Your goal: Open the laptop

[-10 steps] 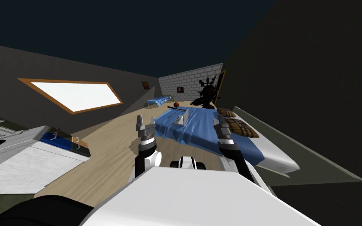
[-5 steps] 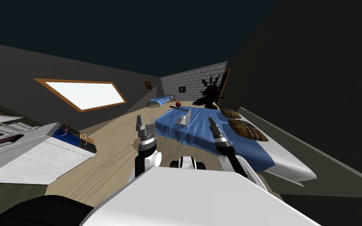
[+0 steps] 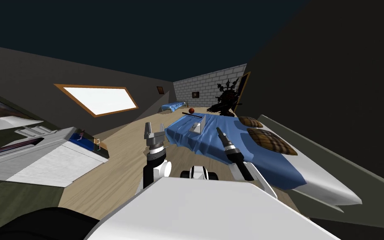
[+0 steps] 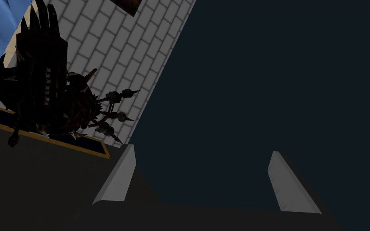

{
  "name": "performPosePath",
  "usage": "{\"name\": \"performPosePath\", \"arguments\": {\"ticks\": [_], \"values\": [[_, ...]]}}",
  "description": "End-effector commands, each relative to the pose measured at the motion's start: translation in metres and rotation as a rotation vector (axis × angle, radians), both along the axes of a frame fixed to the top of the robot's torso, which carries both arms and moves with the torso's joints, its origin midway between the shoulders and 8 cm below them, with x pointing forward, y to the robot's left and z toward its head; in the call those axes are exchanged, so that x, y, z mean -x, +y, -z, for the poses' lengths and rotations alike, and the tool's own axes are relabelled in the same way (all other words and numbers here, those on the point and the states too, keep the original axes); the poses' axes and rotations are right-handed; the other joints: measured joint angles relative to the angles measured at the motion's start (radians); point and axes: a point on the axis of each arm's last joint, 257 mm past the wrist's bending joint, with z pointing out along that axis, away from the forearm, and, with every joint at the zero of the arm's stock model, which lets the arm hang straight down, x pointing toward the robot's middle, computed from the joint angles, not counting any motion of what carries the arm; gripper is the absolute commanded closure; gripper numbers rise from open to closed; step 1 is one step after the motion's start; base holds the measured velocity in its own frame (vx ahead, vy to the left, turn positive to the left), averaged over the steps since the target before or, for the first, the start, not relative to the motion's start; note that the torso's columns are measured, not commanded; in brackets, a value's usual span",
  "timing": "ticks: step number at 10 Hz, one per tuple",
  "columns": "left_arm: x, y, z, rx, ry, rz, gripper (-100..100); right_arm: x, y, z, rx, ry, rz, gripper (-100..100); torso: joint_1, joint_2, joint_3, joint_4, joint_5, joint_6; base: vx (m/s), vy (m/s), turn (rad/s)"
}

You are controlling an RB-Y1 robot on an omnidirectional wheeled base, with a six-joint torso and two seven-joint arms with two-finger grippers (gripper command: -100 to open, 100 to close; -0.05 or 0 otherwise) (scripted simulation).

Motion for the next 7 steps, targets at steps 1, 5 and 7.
{"name": "performPosePath", "arguments": {"ticks": [1, 5, 7], "values": [[0.0, 0.0, 0.0, 0.0, 0.0, 0.0, 0, -0.02, -0.002, 0.034, 0.112, 0.081, 0.03, -100, 0.0, 0.0, 0.0, 0.0, 0.0, 0.0, 0.02, 0.063, 0.121], [0.0, 0.0, 0.0, 0.0, 0.0, 0.0, 0, -0.035, -0.007, 0.073, 0.246, 0.167, 0.069, -100, 0.001, -0.001, 0.0, 0.0, 0.0, -0.001, 0.032, 0.055, 0.079], [0.0, 0.0, 0.0, 0.0, 0.0, 0.0, 0, -0.042, -0.011, 0.091, 0.31, 0.207, 0.088, -100, 0.001, 0.0, 0.0, 0.0, 0.0, 0.0, 0.026, 0.053, 0.06]]}}
